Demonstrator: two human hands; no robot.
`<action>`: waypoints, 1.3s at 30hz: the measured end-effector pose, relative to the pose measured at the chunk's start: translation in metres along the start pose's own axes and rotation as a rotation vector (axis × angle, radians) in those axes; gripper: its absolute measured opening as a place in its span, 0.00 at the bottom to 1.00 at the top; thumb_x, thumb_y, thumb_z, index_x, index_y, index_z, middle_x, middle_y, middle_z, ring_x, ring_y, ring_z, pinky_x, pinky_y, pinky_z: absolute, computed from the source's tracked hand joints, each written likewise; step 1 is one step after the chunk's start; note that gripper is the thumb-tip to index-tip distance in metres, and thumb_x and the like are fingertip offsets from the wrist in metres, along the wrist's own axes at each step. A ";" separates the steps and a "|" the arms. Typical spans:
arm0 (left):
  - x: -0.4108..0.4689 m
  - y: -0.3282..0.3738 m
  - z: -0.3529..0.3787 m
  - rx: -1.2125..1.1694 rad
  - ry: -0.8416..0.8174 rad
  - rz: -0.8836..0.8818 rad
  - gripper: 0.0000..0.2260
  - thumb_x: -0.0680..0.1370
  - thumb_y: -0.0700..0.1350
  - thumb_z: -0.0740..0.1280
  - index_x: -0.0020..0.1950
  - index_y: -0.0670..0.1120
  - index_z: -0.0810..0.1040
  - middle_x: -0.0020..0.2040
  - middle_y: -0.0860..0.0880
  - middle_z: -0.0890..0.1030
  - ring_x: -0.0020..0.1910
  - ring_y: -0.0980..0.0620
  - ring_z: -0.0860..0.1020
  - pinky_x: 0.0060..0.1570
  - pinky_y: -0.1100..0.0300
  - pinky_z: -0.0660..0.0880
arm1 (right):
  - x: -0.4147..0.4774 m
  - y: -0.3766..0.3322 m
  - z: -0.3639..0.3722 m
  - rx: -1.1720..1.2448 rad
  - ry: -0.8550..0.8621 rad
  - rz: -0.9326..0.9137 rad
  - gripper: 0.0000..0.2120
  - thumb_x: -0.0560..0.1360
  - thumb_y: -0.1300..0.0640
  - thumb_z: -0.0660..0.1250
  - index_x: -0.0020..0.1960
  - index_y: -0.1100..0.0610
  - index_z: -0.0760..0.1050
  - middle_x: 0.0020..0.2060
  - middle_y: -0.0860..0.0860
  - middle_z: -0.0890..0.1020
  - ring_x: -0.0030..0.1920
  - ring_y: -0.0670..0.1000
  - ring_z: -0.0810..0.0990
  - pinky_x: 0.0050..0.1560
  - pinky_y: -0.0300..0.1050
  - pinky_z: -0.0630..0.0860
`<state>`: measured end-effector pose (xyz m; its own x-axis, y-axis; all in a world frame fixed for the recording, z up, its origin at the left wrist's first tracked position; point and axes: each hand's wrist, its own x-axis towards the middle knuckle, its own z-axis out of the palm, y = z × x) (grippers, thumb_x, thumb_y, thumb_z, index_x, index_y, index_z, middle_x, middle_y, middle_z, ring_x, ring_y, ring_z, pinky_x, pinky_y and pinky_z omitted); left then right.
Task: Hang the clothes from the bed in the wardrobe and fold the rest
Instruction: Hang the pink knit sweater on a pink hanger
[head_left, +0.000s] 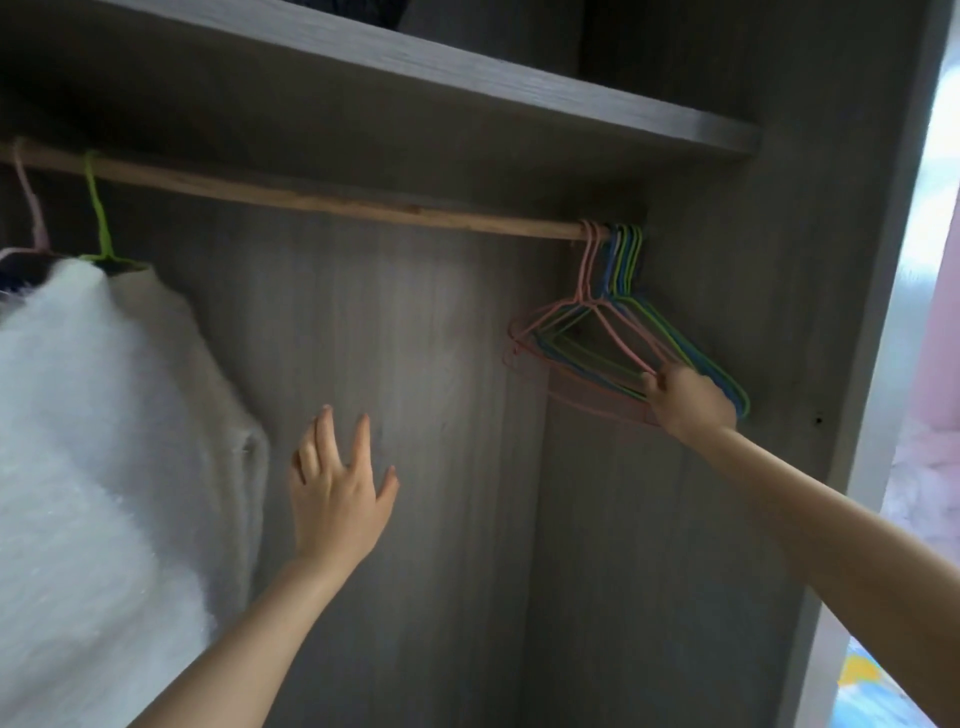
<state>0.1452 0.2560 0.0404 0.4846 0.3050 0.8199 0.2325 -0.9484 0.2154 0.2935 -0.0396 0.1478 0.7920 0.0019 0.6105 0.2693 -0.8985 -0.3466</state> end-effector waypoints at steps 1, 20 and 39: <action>0.003 -0.002 0.001 -0.014 -0.007 -0.002 0.25 0.66 0.46 0.69 0.59 0.34 0.77 0.60 0.26 0.71 0.55 0.26 0.73 0.48 0.35 0.72 | 0.000 -0.002 0.001 -0.009 0.005 0.005 0.18 0.81 0.48 0.54 0.48 0.61 0.75 0.48 0.62 0.80 0.50 0.63 0.78 0.42 0.48 0.68; 0.028 -0.044 0.033 -0.206 -0.135 0.072 0.34 0.60 0.41 0.81 0.63 0.34 0.74 0.59 0.26 0.72 0.54 0.25 0.73 0.46 0.34 0.73 | -0.049 -0.019 0.012 0.006 0.166 -0.162 0.13 0.80 0.51 0.57 0.43 0.59 0.71 0.35 0.62 0.79 0.39 0.64 0.78 0.36 0.51 0.66; -0.129 0.105 0.121 -0.939 -0.984 0.362 0.13 0.75 0.44 0.69 0.31 0.52 0.74 0.24 0.55 0.75 0.25 0.59 0.71 0.30 0.67 0.66 | -0.344 0.159 -0.084 -0.513 0.187 -0.172 0.19 0.82 0.46 0.46 0.41 0.54 0.67 0.24 0.52 0.75 0.21 0.51 0.74 0.21 0.35 0.65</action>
<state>0.2088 0.1276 -0.1066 0.8698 -0.4008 0.2877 -0.4827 -0.5708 0.6642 0.0180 -0.2195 -0.0574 0.6375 0.1313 0.7591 0.0485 -0.9903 0.1306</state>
